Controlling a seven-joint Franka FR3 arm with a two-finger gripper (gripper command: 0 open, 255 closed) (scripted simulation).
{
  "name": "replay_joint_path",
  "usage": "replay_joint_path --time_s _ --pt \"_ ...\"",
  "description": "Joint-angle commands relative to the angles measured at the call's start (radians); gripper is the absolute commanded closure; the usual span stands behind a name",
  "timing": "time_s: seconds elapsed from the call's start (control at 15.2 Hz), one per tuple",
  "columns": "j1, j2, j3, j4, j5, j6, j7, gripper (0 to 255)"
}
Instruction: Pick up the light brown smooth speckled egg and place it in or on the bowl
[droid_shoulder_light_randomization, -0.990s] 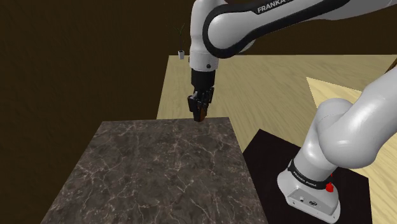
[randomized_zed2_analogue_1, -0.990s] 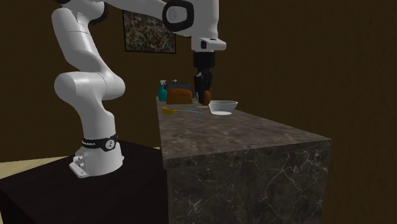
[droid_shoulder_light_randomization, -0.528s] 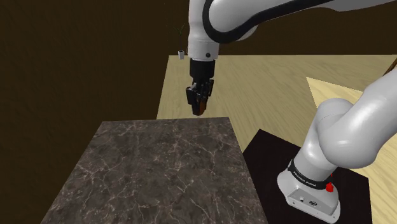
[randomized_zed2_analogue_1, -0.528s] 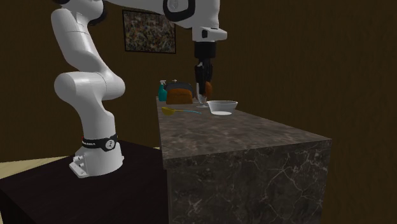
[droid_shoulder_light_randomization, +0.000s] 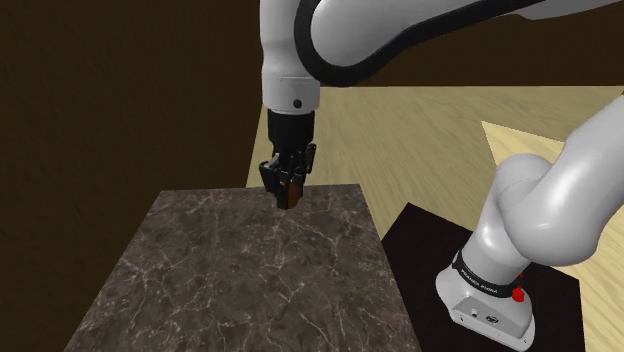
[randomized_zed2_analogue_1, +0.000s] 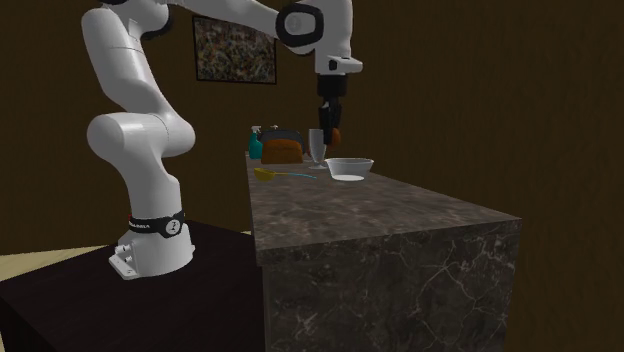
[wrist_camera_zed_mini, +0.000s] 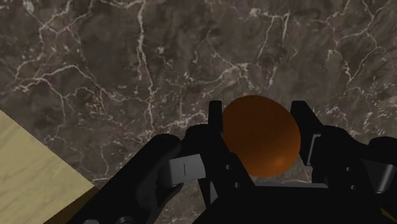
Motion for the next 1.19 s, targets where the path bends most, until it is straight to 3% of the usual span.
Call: replay_joint_path --time_s 0.0,0.59,1.12 --pt "0.018 0.023 0.036 0.026 0.006 0.009 0.053 255" --pt "0.087 0.202 0.188 0.202 -0.033 0.056 0.294 255" --pt "0.175 0.434 0.29 0.438 -0.168 0.064 0.535 255"
